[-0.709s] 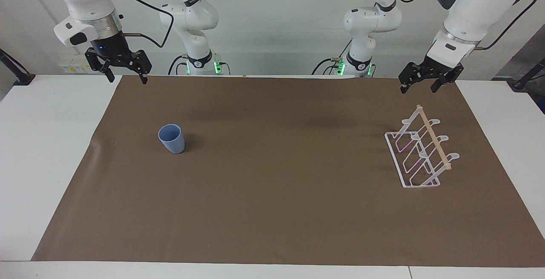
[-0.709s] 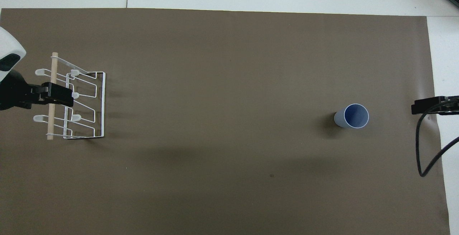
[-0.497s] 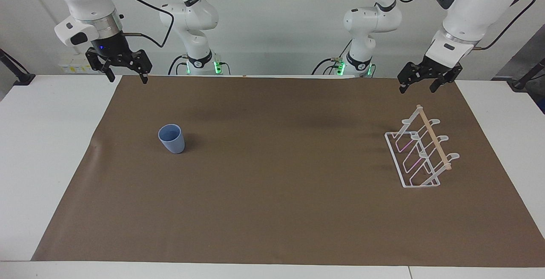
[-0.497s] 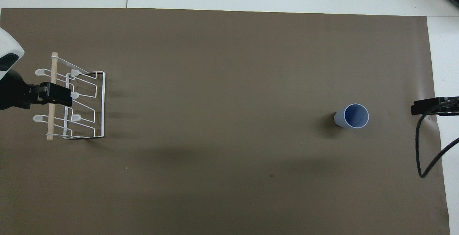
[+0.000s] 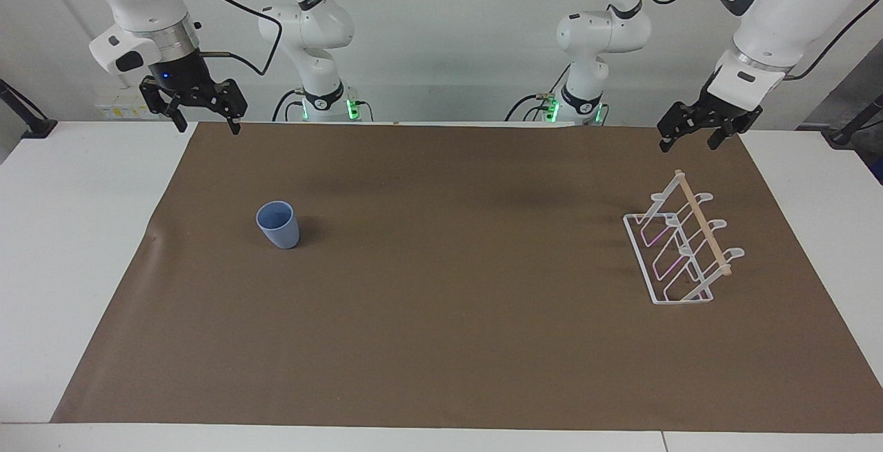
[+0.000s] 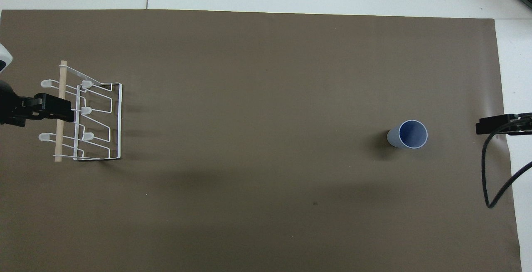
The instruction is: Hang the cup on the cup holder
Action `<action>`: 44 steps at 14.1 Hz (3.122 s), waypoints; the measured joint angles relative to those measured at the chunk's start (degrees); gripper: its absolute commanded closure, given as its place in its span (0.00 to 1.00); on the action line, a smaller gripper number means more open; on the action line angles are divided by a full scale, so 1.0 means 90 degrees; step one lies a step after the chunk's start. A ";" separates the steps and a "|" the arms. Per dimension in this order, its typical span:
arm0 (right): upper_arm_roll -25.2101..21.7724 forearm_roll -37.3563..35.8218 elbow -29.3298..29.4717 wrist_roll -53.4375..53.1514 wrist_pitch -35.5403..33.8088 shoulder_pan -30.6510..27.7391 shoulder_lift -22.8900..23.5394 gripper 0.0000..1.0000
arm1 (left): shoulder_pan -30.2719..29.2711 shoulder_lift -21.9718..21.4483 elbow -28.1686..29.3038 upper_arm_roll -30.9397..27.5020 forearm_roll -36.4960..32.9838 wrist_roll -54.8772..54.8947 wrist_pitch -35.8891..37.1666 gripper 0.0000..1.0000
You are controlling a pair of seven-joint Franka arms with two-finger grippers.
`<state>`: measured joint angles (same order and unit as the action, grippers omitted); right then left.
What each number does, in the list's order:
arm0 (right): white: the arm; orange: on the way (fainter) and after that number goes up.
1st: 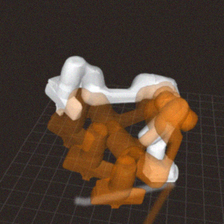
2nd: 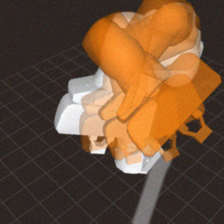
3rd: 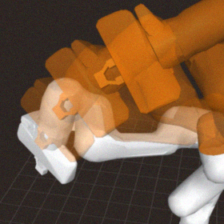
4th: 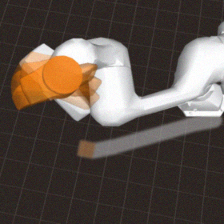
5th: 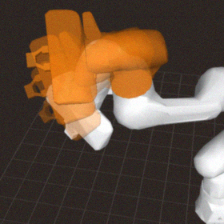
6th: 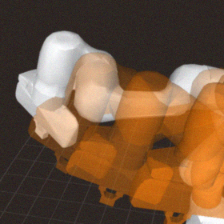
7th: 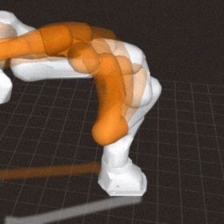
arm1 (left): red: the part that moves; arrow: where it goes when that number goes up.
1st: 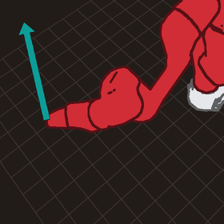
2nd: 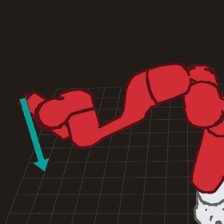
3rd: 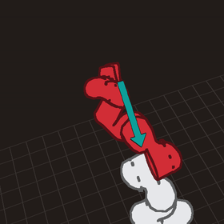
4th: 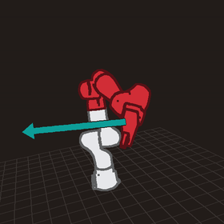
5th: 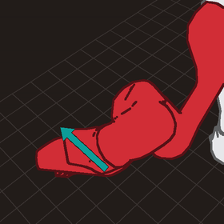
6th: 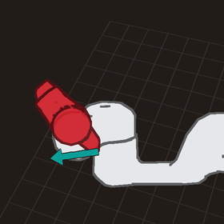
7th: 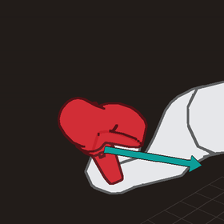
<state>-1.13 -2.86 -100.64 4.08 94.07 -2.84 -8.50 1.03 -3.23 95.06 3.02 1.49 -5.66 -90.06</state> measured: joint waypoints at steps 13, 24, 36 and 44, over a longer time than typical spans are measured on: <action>0.0006 0.0475 -0.1851 0.0321 0.2288 0.0416 -0.0203 0.00 | -0.0001 0.0000 0.0000 -0.0008 0.0000 -0.0004 0.0002 0.00; 0.0008 0.0477 -0.2150 0.0222 0.3436 0.0729 0.1164 0.00 | -0.0157 -0.0006 -0.0009 0.0063 0.0003 -0.0002 -0.0017 0.00; 0.0007 0.0477 -0.3114 0.0222 0.3434 0.0784 0.0805 0.00 | -0.0162 -0.0038 -0.0096 0.0370 0.0006 -0.0005 -0.0019 0.00; 0.0006 0.0478 -0.3247 0.0222 0.3435 0.0790 0.0757 0.05 | -0.0163 -0.0052 -0.0068 0.0345 0.0006 -0.0006 -0.0020 0.00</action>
<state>-1.07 1.43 -129.86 6.07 124.99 4.26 -1.69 -0.44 -3.70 94.45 6.12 1.54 -5.71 -90.24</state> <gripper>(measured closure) 0.031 0.000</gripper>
